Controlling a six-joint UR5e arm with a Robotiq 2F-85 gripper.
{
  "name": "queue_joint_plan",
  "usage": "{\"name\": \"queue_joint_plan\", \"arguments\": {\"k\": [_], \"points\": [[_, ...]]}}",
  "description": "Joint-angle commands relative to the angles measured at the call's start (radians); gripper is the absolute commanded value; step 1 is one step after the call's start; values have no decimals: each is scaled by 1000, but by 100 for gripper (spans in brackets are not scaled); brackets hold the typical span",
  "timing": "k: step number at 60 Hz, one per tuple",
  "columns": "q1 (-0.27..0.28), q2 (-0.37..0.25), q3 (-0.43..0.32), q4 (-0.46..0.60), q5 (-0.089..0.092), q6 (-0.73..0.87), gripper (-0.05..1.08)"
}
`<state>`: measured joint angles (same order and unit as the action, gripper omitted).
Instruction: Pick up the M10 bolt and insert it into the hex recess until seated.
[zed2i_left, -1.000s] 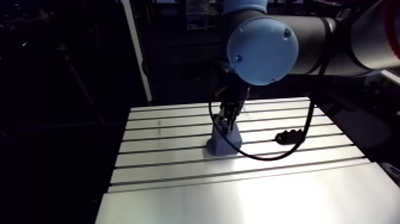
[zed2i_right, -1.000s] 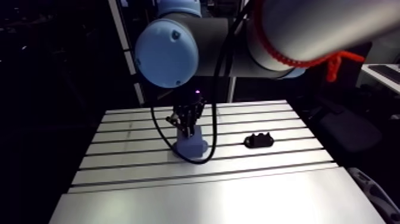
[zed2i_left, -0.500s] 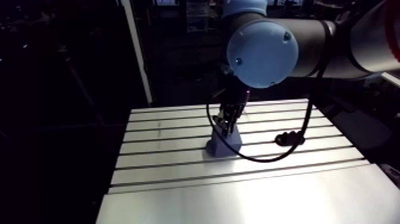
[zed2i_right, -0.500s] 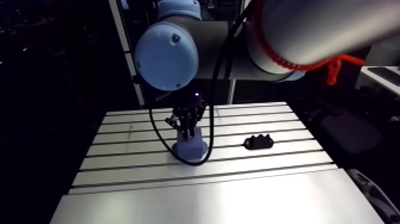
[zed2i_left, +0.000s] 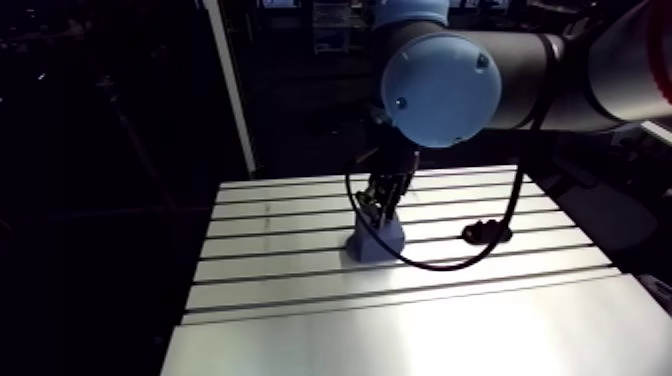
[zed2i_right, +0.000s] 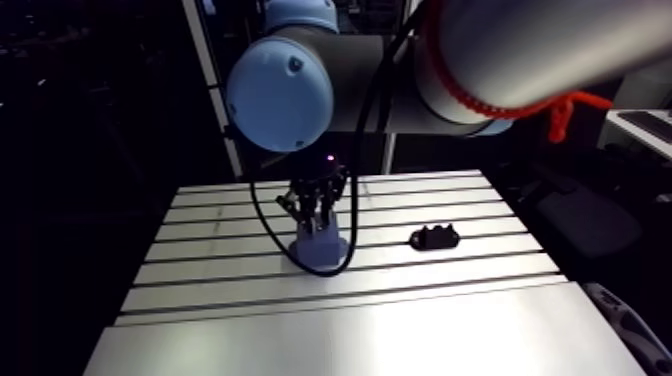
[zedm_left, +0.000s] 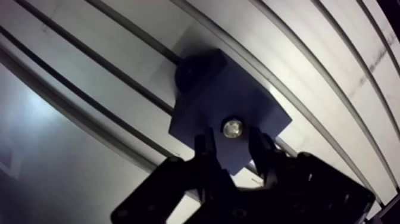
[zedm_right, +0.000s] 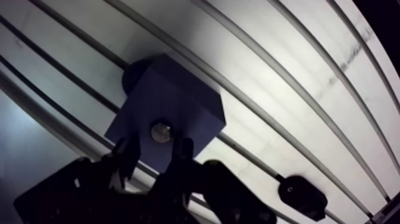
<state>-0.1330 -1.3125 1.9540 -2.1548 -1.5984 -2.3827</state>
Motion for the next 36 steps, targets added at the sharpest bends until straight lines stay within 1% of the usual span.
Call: {"name": "queue_joint_plan", "arguments": {"k": [1,5,8,12,13,15,24,27,36], "points": [[0,-1,-2,-1,-2,0,1],[0,-3,-2,-4,-1,2,1],[0,-4,-2,-10,4,4,1],[0,-6,-5,-19,4,19,1],[0,-6,-8,-22,0,34,1],[0,-6,-9,-24,-2,46,1],[0,-13,-13,-26,-2,59,1],[0,-17,-13,-26,3,61,1],[0,-24,-16,-17,5,97,1]]}}
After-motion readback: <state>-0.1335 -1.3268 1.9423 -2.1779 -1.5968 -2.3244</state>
